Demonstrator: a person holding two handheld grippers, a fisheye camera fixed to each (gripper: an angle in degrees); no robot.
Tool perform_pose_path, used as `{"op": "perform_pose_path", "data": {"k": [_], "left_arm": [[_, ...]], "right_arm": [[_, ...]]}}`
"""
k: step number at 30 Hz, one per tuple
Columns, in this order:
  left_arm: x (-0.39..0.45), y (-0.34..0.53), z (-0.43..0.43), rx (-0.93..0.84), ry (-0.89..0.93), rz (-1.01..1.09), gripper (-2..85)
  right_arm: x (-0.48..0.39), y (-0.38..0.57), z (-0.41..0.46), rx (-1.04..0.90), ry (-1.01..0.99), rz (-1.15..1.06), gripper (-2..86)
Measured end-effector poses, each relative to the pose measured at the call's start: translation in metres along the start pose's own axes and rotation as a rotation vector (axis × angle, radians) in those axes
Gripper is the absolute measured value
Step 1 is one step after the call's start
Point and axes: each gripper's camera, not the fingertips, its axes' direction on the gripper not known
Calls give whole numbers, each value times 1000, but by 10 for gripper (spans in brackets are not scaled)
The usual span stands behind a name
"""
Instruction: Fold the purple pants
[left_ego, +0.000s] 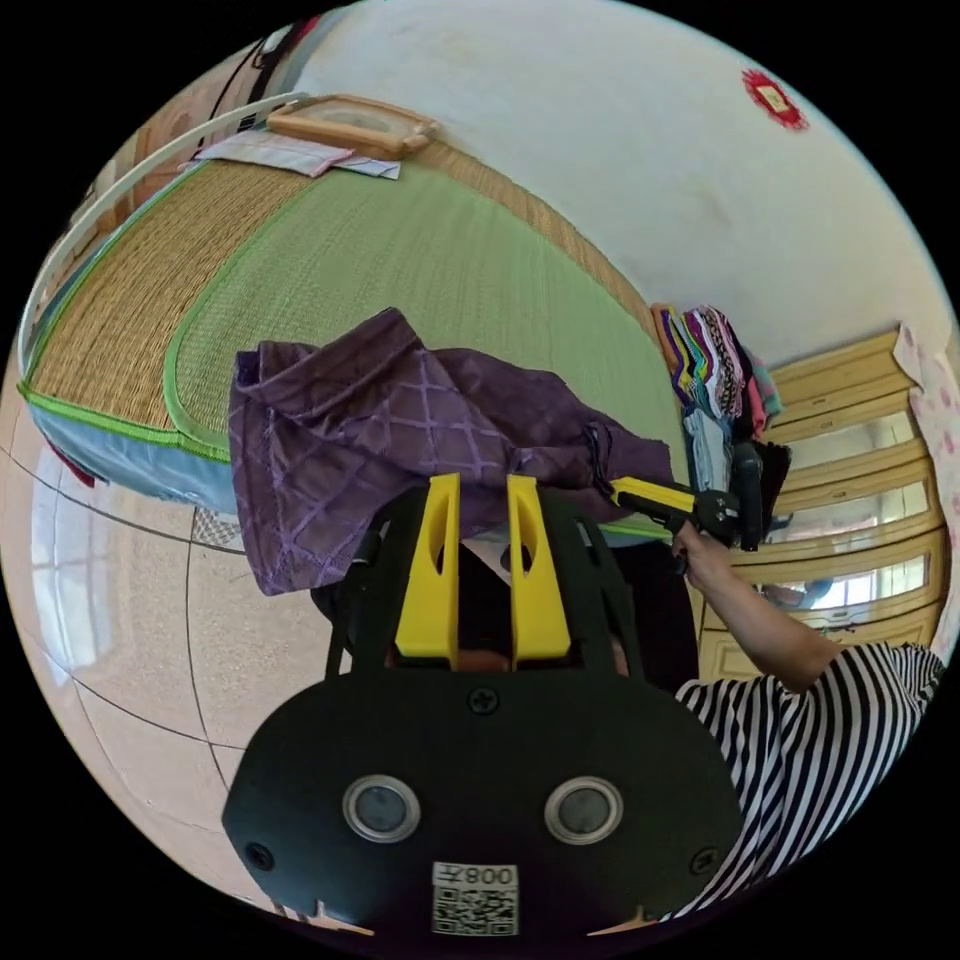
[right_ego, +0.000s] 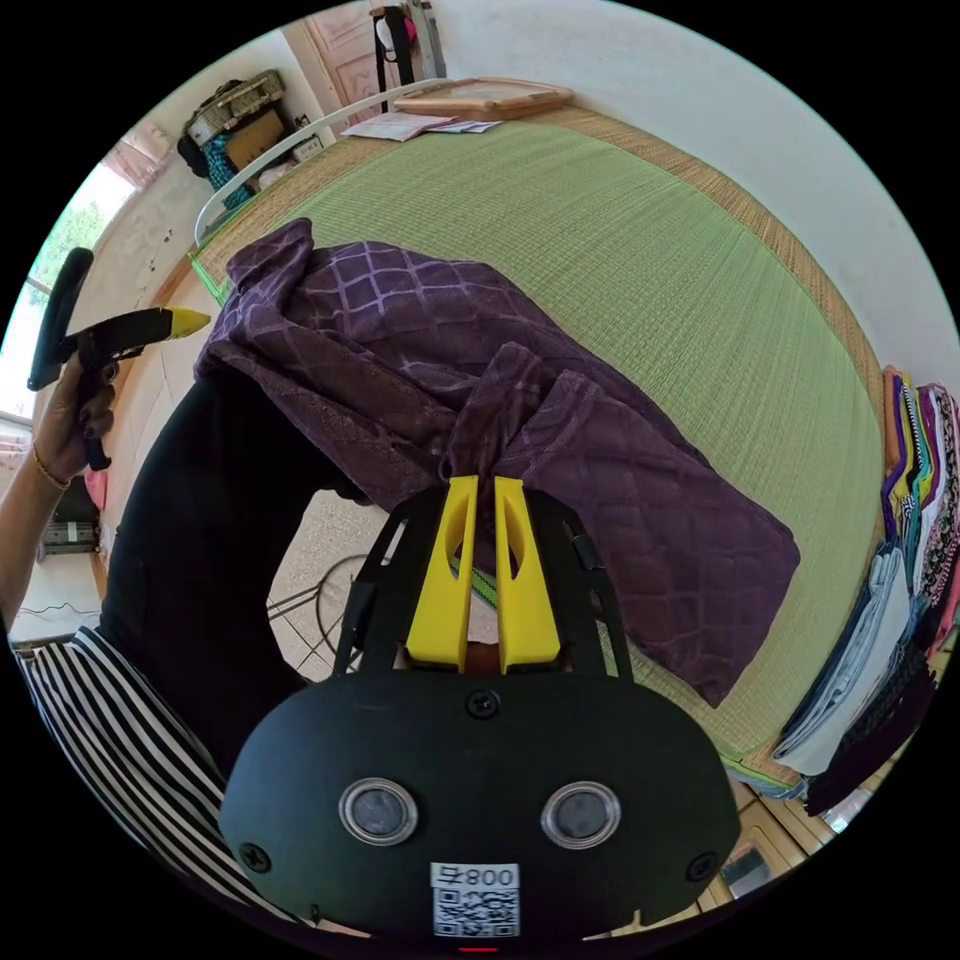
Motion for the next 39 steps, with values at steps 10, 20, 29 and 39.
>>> {"op": "perform_pose_path", "data": {"k": [10,20,29,39], "left_arm": [[-23,-54,24,-58,-8,-71,104],[-36,-79,36,-142,-94,-65,50],[-47,-80,1,-41,11,-59,25],[-49,-83,-44,58,85,-15,20]], "right_arm": [[1,30,-33,-17,5,0,28],[18,65,-88,-27,-9,4,28],[65,108,-170,13,-119,73,22],[237,249,-378,352,-48,464,22]]}}
